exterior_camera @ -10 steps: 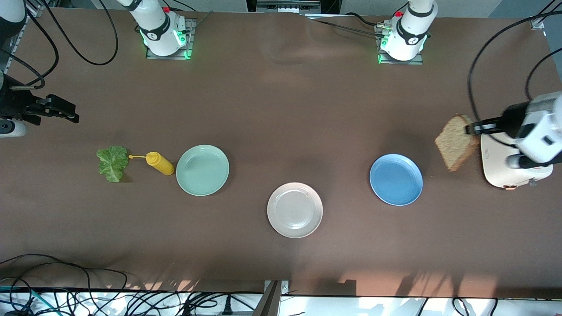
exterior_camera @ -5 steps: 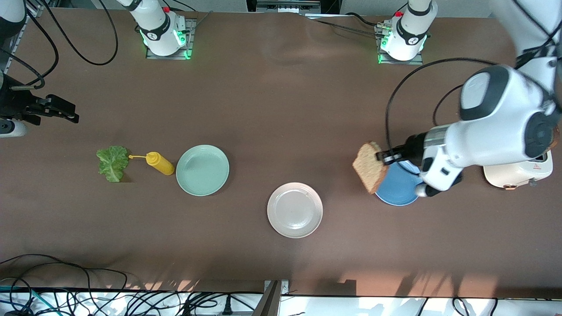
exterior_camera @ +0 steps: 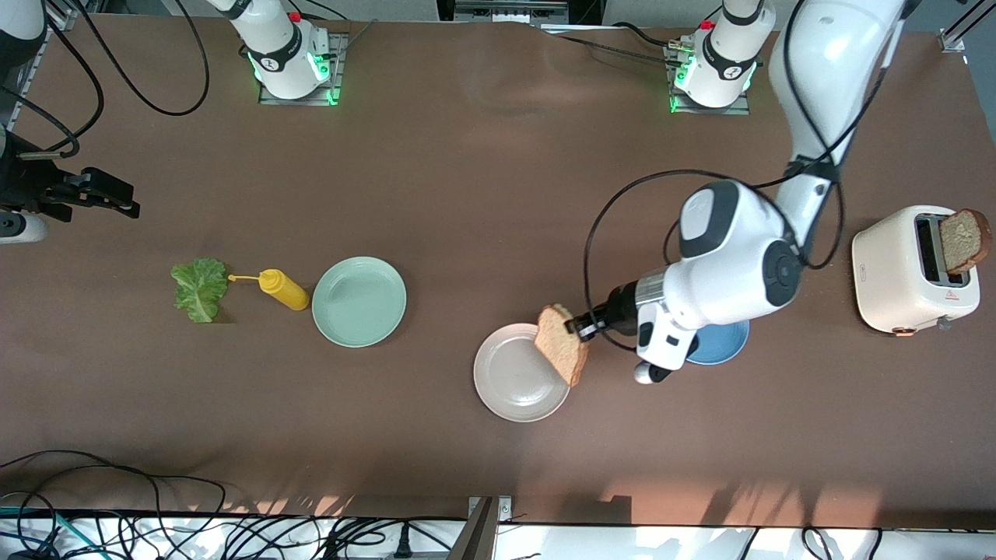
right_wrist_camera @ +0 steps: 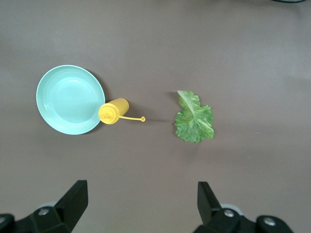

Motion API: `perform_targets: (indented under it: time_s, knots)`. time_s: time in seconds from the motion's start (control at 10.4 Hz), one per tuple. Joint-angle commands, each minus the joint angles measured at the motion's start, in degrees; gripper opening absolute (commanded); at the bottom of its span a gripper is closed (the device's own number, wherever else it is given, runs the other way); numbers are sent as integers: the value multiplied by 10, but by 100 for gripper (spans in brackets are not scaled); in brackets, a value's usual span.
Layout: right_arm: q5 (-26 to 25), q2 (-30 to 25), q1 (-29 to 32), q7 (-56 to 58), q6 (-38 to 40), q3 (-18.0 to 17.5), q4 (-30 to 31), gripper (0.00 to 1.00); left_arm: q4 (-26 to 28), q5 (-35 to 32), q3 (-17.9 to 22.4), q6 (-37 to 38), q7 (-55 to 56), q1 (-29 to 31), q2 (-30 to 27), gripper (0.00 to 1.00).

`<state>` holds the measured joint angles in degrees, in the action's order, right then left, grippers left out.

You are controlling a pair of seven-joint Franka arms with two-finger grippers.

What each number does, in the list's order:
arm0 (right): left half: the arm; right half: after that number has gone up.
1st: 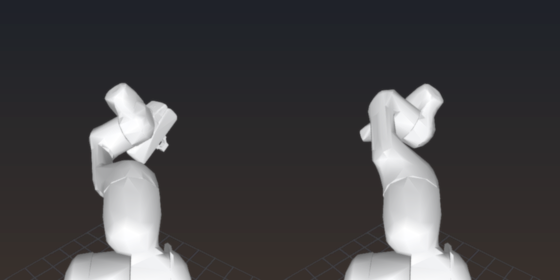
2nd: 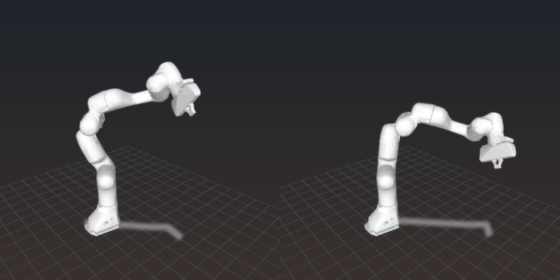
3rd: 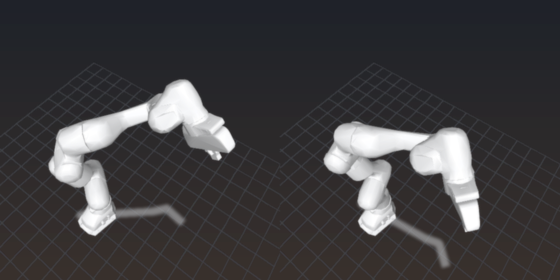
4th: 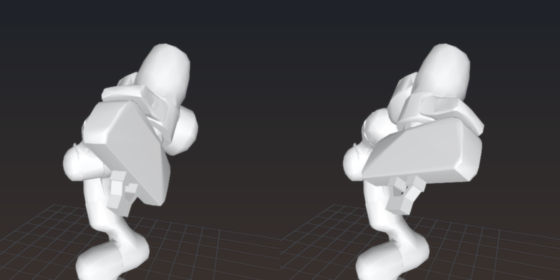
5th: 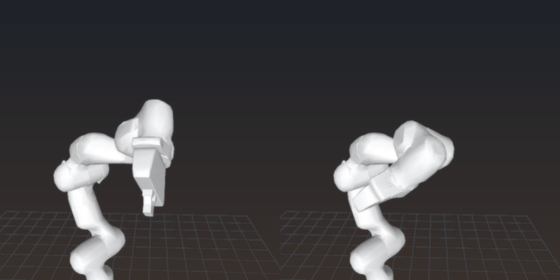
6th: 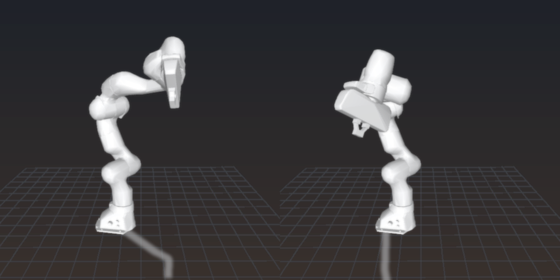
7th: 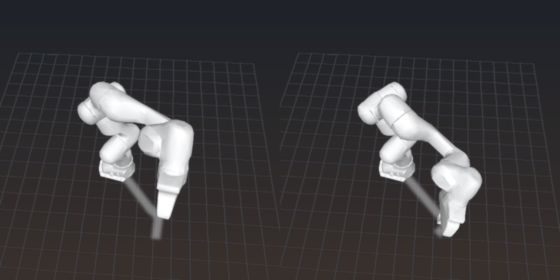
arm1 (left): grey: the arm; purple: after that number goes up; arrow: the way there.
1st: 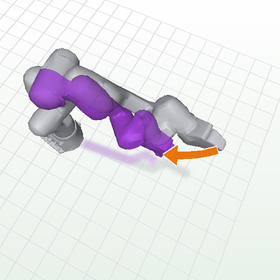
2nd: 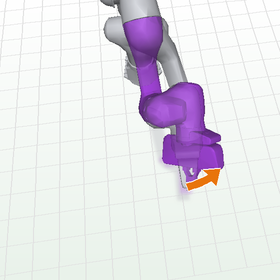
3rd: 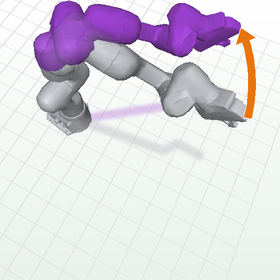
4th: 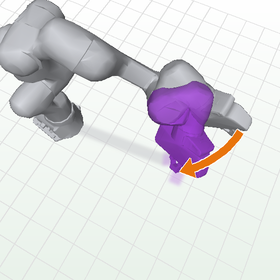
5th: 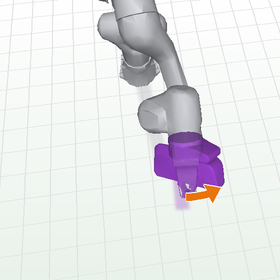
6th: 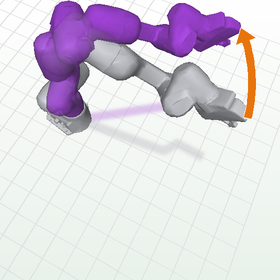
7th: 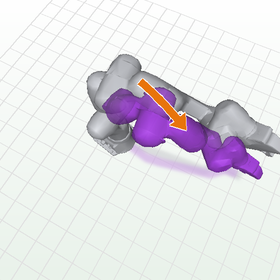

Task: Make sandwich on beige plate with both arms
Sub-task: 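Carry the bread slice with the left gripper over the beige plate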

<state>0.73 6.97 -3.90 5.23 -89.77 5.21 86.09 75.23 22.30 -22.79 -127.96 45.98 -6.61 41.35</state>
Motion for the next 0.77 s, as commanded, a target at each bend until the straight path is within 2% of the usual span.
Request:
perform_targets:
  time_s: [0.0, 0.48, 0.67]
  knots:
    - [-6, 0, 1, 3, 9, -2, -8, 100, -10, 28, 5, -64, 28, -29, 16, 0]
    - [-6, 0, 1, 3, 8, -2, -8, 100, -15, 25, 9, -176, 48, -66, 74, 0]
    - [-6, 0, 1, 3, 8, -2, -8, 100, -17, 25, 9, -193, 51, -69, 86, 0]
